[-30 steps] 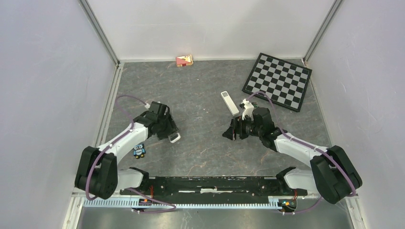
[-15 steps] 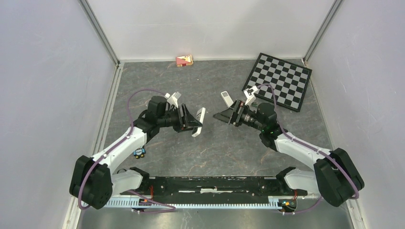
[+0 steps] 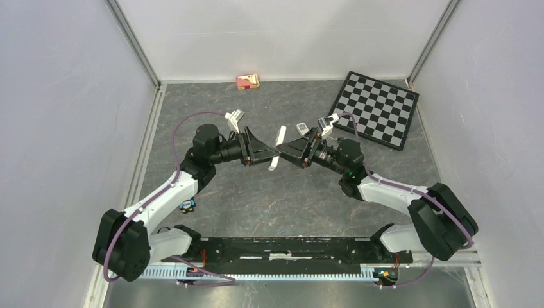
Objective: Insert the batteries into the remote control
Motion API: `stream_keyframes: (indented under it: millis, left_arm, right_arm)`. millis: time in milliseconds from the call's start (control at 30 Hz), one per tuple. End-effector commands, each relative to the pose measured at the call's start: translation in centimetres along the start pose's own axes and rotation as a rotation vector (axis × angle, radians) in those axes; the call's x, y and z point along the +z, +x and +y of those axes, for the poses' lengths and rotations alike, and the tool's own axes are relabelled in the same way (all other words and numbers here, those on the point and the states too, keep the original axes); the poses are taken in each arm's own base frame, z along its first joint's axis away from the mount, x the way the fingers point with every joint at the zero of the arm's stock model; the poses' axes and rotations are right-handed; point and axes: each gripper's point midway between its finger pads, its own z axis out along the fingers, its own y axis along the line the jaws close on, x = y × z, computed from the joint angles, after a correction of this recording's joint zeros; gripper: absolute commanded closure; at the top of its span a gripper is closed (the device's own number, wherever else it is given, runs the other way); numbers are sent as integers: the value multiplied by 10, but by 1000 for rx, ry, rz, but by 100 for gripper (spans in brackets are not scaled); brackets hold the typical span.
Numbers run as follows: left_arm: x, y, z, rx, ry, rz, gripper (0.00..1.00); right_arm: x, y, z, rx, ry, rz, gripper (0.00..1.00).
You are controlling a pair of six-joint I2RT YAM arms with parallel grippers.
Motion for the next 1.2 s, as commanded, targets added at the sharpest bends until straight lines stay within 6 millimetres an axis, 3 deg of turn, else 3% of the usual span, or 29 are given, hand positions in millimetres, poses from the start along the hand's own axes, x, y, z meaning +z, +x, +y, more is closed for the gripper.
stream_keyframes:
  millis: [0,267,333,400,433,500,533,600,667,867,967,1167]
  left_arm:
    - [-1,-3,-33,42,107,3,54]
    - [-5,4,-39,63,138,33,53]
    - [-6,5,-40,68,141,31,52]
    - [-6,5,-40,70,141,29,47]
    - [-6,4,-41,72,142,28,42]
    - [-5,1,-37,69,120,10,26]
    - [-4,-1,-33,74,98,2,16]
    - [-2,-5,-27,104,66,-11,7]
    - [0,-13,-16,156,1,-40,1]
    - [-3,-44,26,401,-243,-174,0]
    - [-1,-47,34,521,-296,-233,0]
    - [11,-41,41,669,-341,-300,5]
  right_arm:
    - [7,-20,32,-10,-86,-76,2]
    - [16,-22,32,32,-89,-66,2]
    - [18,-24,32,41,-90,-70,6]
    - [19,-27,34,56,-98,-80,18]
    - [19,-27,32,68,-95,-86,24]
    - [17,-30,31,92,-96,-113,47]
    - [14,-33,27,104,-82,-143,54]
    - [11,-41,19,104,-41,-197,61]
    - [13,-48,10,85,28,-231,63]
    - [11,-62,-31,130,260,-313,63]
    - [9,-61,-49,208,324,-338,63]
    - [18,-54,-64,269,375,-293,65]
